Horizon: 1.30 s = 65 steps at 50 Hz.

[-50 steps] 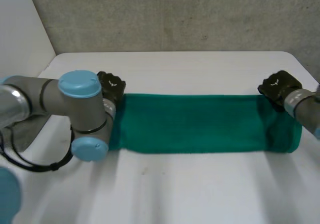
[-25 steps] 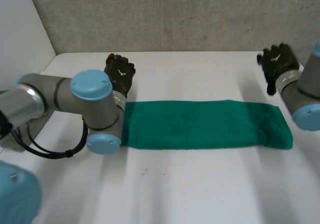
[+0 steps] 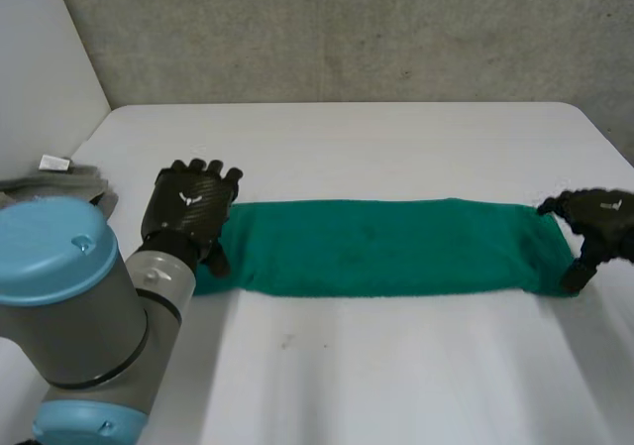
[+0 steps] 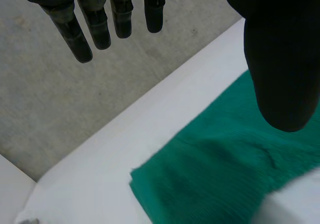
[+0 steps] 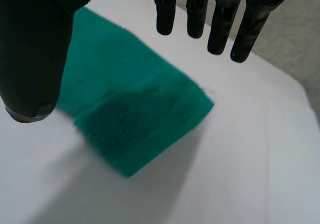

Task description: Fold the laundry.

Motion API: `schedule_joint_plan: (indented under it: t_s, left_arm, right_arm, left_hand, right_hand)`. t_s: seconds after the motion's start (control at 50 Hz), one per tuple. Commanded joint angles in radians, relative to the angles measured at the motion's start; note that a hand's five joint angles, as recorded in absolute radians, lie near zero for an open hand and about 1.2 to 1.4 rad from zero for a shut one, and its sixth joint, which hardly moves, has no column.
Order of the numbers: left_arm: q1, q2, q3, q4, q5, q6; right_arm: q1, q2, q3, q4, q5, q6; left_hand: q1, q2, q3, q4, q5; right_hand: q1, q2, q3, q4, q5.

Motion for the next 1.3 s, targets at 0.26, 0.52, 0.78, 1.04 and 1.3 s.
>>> schedule_joint_plan:
  t_s: [0.26,0.52,0.78,1.04,1.3]
  left_arm:
    - [0.008,-0.036,-0.009,0.001,0.005,-0.007]
    - [0.002,-0.036,-0.011,0.0,0.002,-0.007]
    - [0.005,-0.031,-0.02,0.0,0.001,-0.007]
    - [0.005,-0.025,-0.022,0.0,-0.001,-0.007]
    - [0.007,-0.023,-0.028,0.0,-0.002,-0.007]
  right_arm:
    - [-0.008,0.195,0.026,-0.245,0.002,-0.014]
    - [-0.115,0.13,-0.025,-0.258,0.126,-0.144]
    - [-0.227,0.149,-0.144,-0.219,0.161,-0.445]
    - [0.246,0.071,-0.209,-0.23,0.036,-0.374]
    - [0.744,0.274,-0.336,-0.227,-0.17,-0.379]
  left_hand:
    - [-0.008,-0.022,-0.029,-0.021,-0.039]
    - [-0.011,-0.025,-0.032,-0.024,-0.042]
    - [-0.011,-0.025,-0.032,-0.024,-0.042]
    - [-0.011,-0.025,-0.032,-0.024,-0.042]
    - [-0.011,-0.025,-0.032,-0.024,-0.042]
  right_hand:
    - [0.757,0.708,0.708,0.712,0.697]
    - [1.172,1.123,1.123,1.127,1.113]
    - [1.172,1.123,1.123,1.127,1.113]
    - [1.172,1.123,1.123,1.127,1.113]
    - [1.172,1.123,1.123,1.127,1.113]
